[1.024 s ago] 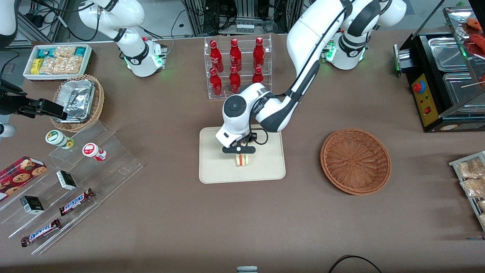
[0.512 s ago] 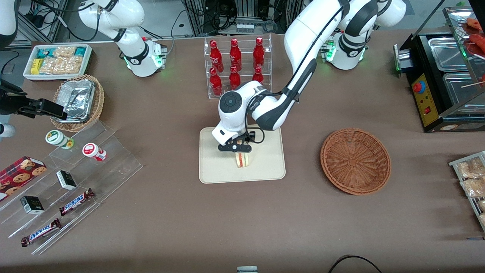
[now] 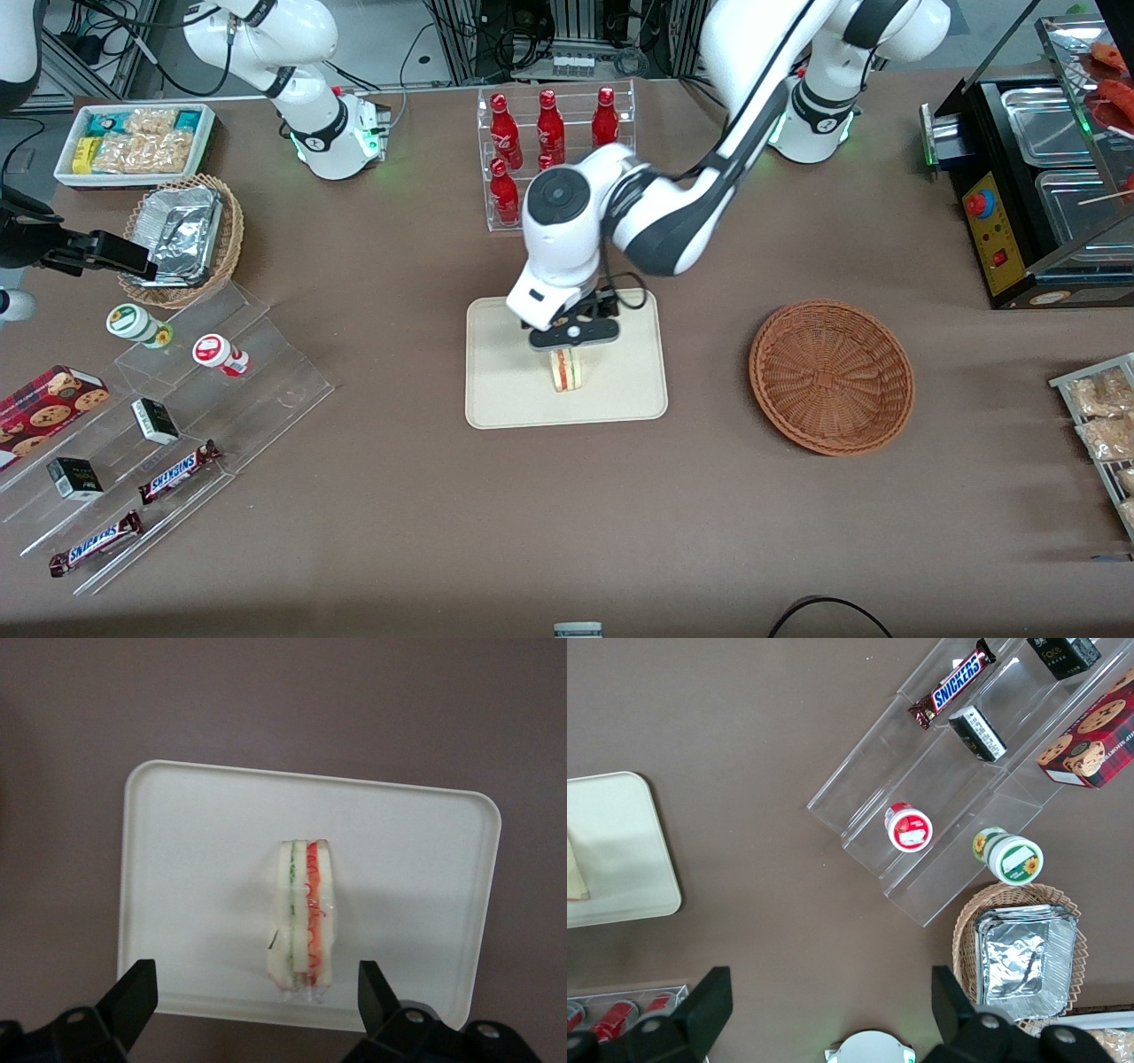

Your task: Place sandwich from basket to tray

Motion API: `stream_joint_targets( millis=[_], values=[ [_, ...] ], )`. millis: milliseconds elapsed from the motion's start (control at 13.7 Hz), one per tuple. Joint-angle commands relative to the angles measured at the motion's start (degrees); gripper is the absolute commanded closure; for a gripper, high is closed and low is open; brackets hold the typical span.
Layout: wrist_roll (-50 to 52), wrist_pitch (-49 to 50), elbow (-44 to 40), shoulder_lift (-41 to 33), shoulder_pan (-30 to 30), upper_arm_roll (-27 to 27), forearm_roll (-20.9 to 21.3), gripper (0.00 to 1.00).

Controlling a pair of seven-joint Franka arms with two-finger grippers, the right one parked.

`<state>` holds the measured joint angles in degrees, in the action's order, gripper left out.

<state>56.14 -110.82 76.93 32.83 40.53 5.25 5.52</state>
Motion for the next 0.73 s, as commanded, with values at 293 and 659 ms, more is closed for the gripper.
stream_joint_targets(
  millis=[293, 659],
  values=[
    [-5.75, 15.61, 7.70, -19.88, -10.36, 0.20, -0.15, 0.00],
    [-21.82, 20.73, 12.54, -28.77, -21.16, 0.11, -2.61, 0.00]
  ],
)
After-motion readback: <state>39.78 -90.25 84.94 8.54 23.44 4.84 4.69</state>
